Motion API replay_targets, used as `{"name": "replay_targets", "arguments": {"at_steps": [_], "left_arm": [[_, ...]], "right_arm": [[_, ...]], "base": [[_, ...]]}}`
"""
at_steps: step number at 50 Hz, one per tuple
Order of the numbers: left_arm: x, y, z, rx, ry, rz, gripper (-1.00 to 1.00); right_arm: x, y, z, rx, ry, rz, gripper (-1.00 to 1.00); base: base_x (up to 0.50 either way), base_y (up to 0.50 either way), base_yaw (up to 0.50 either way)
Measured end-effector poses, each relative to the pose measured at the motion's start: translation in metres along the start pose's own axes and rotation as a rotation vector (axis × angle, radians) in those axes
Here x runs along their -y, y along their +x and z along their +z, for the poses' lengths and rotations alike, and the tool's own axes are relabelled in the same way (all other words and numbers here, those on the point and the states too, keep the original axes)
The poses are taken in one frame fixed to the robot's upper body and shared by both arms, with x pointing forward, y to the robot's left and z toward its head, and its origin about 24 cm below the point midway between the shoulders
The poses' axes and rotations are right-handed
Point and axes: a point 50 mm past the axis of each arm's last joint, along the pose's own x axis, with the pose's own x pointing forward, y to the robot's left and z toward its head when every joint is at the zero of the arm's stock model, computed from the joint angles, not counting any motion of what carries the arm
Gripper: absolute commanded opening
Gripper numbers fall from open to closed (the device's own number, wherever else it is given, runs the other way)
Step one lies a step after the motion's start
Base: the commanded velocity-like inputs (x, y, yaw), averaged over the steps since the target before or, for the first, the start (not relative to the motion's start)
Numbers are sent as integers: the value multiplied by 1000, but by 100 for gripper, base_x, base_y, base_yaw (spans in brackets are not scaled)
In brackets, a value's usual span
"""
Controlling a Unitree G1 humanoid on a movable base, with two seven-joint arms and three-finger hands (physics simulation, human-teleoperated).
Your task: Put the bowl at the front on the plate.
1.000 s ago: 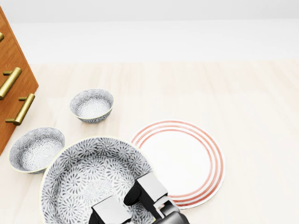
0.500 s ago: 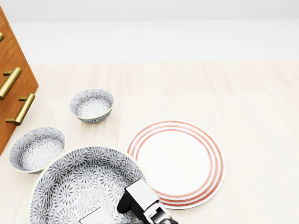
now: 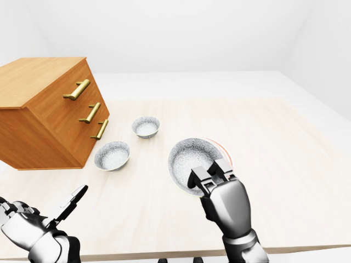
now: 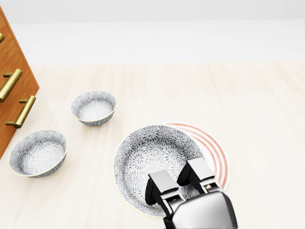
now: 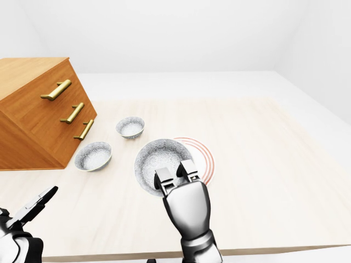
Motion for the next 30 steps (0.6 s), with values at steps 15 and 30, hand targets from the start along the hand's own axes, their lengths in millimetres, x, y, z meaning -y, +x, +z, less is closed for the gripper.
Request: {"name": "replay_targets", "arguments": {"at_steps": [15,30], "left_arm": [[0,0,0,2,2,-1,100],[0,-1,1,5,2,-4,100]], "right_arm": [[4,8,-30,-138,-126,-11,-100],[10,7,-54,-256,-154,-48,-100]], "base": [[0,0,0],[0,0,0]]}}
